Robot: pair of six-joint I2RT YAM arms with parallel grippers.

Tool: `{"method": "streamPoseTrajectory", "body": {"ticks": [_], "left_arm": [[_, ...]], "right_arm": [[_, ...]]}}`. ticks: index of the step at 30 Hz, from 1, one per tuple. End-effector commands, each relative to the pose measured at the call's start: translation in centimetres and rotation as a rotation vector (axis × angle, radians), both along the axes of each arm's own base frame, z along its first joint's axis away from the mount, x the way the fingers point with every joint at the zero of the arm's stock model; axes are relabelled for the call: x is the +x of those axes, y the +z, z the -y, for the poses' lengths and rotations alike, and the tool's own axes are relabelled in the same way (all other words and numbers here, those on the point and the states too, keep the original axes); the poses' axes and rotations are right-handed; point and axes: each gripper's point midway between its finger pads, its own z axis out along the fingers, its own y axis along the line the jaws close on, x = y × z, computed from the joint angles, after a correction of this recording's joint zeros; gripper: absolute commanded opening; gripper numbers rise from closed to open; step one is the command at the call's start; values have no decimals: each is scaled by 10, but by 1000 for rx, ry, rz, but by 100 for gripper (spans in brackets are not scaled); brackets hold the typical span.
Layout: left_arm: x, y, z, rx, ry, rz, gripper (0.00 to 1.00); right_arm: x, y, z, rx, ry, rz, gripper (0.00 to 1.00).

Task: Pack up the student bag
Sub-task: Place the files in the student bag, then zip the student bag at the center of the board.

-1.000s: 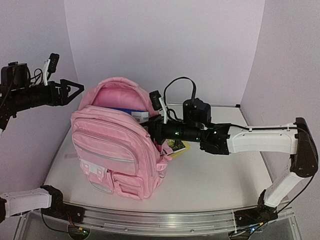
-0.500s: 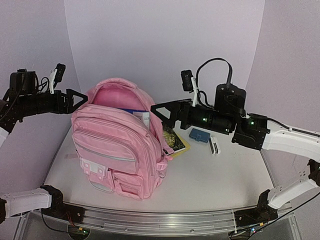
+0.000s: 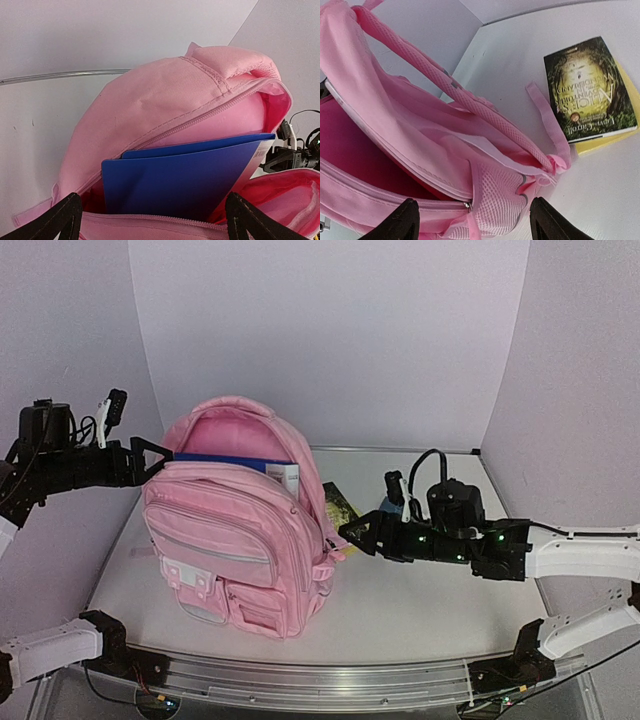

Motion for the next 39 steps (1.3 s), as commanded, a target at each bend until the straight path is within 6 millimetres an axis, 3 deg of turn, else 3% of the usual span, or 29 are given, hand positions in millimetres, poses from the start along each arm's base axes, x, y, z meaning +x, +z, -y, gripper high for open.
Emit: {"method": "streamPoseTrajectory", "body": {"ticks": [1, 14, 20, 27, 31, 35, 39], "left_arm": [[-1, -1, -3, -6, 18, -2, 100], [-1, -3, -1, 8, 0, -4, 100], [0, -2, 1, 10, -6, 1, 100], [0, -2, 1, 12, -10, 1, 100], [-1, -2, 1, 14, -13, 2, 100], [-1, -1, 1, 16, -15, 6, 100], [-2, 0, 1, 17, -15, 8, 100]], "right_arm": [[-20, 23, -9, 247, 55, -131, 70], [-31, 0, -26, 286, 110, -243, 52], [-33, -13, -29, 262, 102, -266, 49], [-37, -9, -37, 267, 132, -267, 33], [-39, -13, -41, 259, 142, -281, 30], [-40, -17, -45, 249, 148, -290, 16], [-40, -4, -47, 274, 157, -277, 1]]}}
